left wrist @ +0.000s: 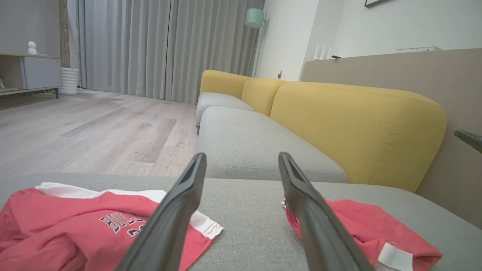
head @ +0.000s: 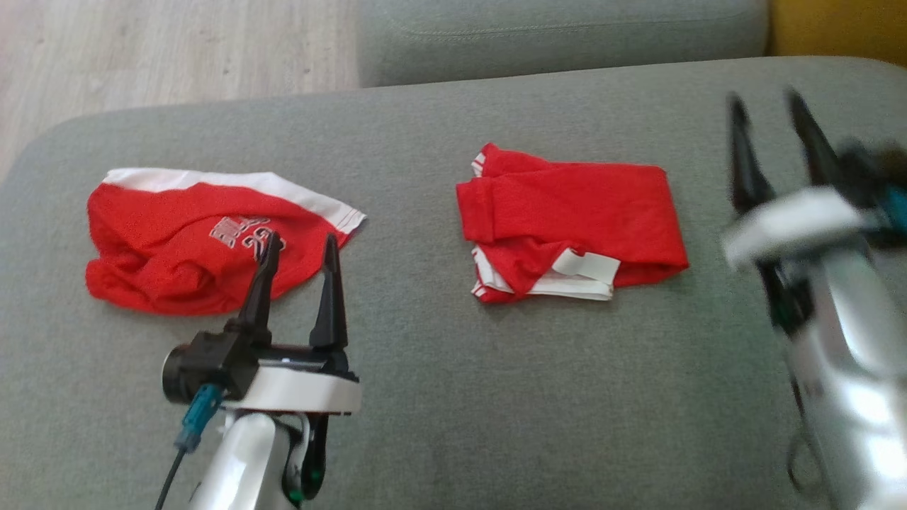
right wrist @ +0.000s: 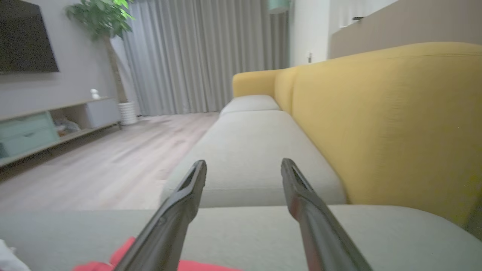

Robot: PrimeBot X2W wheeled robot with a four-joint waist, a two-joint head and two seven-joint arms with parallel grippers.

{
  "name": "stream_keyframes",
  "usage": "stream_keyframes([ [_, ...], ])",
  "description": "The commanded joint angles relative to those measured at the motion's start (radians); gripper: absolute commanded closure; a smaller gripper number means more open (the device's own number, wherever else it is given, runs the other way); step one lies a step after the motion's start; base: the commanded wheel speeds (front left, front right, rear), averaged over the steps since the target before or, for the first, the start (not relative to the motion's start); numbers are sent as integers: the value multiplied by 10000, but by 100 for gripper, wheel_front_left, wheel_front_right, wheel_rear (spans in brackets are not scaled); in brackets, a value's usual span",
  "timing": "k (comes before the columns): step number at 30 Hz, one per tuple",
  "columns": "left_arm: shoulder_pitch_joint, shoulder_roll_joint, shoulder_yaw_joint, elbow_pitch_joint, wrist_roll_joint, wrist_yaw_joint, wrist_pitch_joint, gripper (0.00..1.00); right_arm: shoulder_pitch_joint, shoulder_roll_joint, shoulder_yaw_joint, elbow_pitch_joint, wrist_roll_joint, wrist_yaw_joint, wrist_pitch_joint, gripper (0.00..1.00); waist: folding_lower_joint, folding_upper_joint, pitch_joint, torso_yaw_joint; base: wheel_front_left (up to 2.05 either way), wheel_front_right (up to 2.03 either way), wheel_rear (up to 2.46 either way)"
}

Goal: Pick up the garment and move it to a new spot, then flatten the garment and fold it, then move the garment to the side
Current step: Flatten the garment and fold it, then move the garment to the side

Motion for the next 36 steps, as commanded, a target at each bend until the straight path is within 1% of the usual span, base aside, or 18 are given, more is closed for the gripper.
stream_keyframes([
  [1, -141, 47, 432, -346, -31, 69, -51, 0, 709, 156, -294, -590, -438, -9, -89, 0, 1, 0, -83, -110, 0, 0, 0],
  [4, 9, 47, 508, -362, 14, 52, -51, 0, 1873, 290, -1330, -1482, -1244, -9, -89, 0, 1, 0, -151, -222, 0, 0, 0],
  [6, 129, 47, 550, -346, 51, 34, -51, 0, 2553, 563, -1846, -1987, -1469, -9, -90, 0, 1, 0, -184, -283, 0, 0, 0],
  [11, 443, 47, 673, -259, 202, -21, -51, 0, 3984, 1106, -2333, -3091, -1879, -9, -90, 0, 1, 0, -225, -386, 0, 0, 0],
  [15, 622, 47, 746, -273, 200, -14, -51, 0, 4592, 1279, -2423, -3602, -1779, -9, -90, 0, 1, 0, -202, -453, 0, 0, 0],
  [20, 632, 47, 763, -249, 279, -62, -51, 0, 4787, 1300, -2133, -3816, -1390, -9, -89, 0, 1, 0, -205, -499, 0, 0, 0],
  [28, 545, 47, 640, -241, 312, -103, -51, 0, 4703, 1303, -2071, -3992, -1379, -9, 59, 0, 1, 0, -137, -392, 0, 0, 0],
  [34, 346, 47, 494, -250, 373, -142, -51, 0, 4052, 1304, -1986, -3899, -1563, -9, 474, 0, 1, 0, 341, -165, 0, 0, 0],
  [36, 235, 47, 451, -237, 408, -169, -51, 0, 3662, 1304, -1998, -3711, -1449, -9, 704, 0, 1, 0, 561, -72, 0, 0, 0],
])
